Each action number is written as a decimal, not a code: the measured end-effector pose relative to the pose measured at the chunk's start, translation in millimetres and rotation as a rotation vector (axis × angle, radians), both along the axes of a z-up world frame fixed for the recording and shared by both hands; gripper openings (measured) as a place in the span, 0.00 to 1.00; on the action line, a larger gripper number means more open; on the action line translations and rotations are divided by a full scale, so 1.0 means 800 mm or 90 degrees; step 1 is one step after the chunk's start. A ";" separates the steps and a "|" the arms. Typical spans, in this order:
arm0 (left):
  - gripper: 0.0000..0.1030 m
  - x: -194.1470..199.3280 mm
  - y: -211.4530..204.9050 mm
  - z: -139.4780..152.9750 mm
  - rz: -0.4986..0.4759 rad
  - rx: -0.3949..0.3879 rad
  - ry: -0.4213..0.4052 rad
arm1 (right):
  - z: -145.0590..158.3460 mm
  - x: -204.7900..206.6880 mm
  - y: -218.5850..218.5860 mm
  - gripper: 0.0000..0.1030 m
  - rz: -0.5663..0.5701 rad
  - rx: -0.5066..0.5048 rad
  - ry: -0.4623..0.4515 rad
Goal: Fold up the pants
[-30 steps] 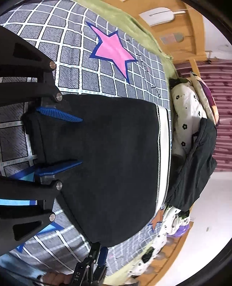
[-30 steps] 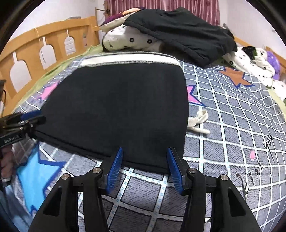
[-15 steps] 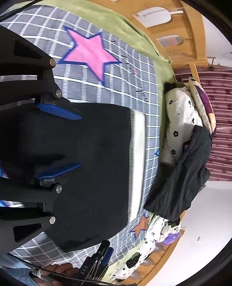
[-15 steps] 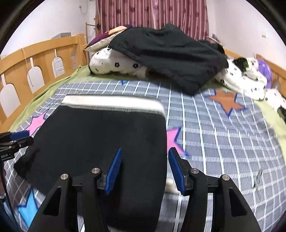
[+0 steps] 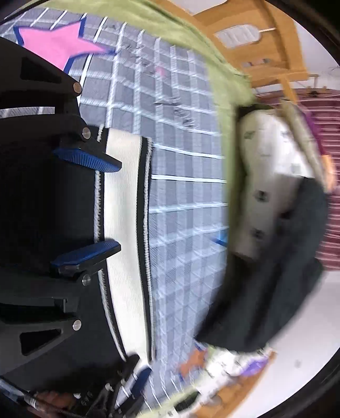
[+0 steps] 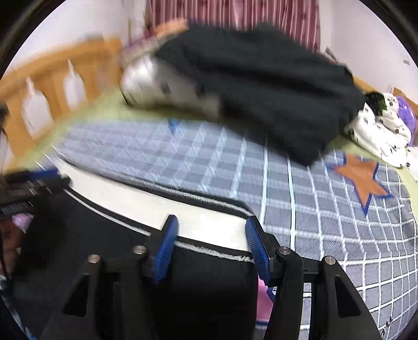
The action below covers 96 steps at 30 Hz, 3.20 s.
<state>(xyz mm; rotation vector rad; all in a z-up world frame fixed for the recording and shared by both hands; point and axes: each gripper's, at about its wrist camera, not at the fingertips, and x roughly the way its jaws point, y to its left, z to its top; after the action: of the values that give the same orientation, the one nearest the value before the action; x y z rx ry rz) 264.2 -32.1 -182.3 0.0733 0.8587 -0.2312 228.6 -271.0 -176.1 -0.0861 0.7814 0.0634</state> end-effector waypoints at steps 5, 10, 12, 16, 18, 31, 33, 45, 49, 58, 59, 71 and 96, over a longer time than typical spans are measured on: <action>0.52 -0.005 0.007 -0.001 -0.003 -0.036 -0.016 | -0.007 0.005 -0.023 0.56 0.003 0.079 -0.004; 0.53 -0.010 0.004 -0.002 -0.004 -0.032 -0.026 | -0.011 0.005 -0.035 0.57 0.006 0.132 0.002; 0.54 -0.011 0.003 -0.002 -0.003 -0.028 -0.027 | -0.009 0.003 -0.030 0.57 0.005 0.113 -0.005; 0.54 -0.009 0.004 -0.002 -0.003 -0.028 -0.028 | -0.007 0.001 -0.029 0.57 0.004 0.108 -0.007; 0.54 -0.008 0.003 -0.001 -0.003 -0.025 -0.030 | -0.007 0.001 -0.030 0.57 0.004 0.107 -0.008; 0.54 -0.007 0.003 0.001 -0.003 -0.019 -0.032 | -0.008 0.002 -0.033 0.59 0.005 0.114 -0.010; 0.54 -0.013 0.006 0.006 -0.001 -0.026 -0.050 | -0.009 0.002 -0.035 0.59 0.005 0.120 -0.009; 0.57 -0.003 0.046 0.003 0.093 -0.060 -0.034 | -0.012 0.000 -0.045 0.62 0.001 0.159 0.000; 0.61 0.000 0.045 0.002 0.073 -0.053 -0.018 | -0.011 0.000 -0.044 0.63 -0.004 0.158 0.008; 0.61 -0.075 0.073 0.006 -0.017 -0.064 0.076 | 0.014 -0.081 -0.021 0.62 0.000 0.048 0.034; 0.60 -0.092 0.077 0.003 -0.022 -0.063 0.079 | 0.013 -0.095 -0.019 0.62 -0.002 0.045 0.031; 0.62 -0.230 0.118 -0.019 -0.024 -0.139 0.086 | -0.017 -0.220 -0.014 0.62 -0.055 0.094 0.025; 0.70 -0.370 0.061 0.117 -0.007 -0.070 -0.036 | 0.096 -0.367 0.023 0.57 -0.118 0.035 -0.012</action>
<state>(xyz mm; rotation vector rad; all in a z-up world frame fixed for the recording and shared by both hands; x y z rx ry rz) -32.1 16.8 -88.7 -0.0183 0.7873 -0.2852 -64.9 -252.5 -99.0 0.0387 0.7660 -0.0918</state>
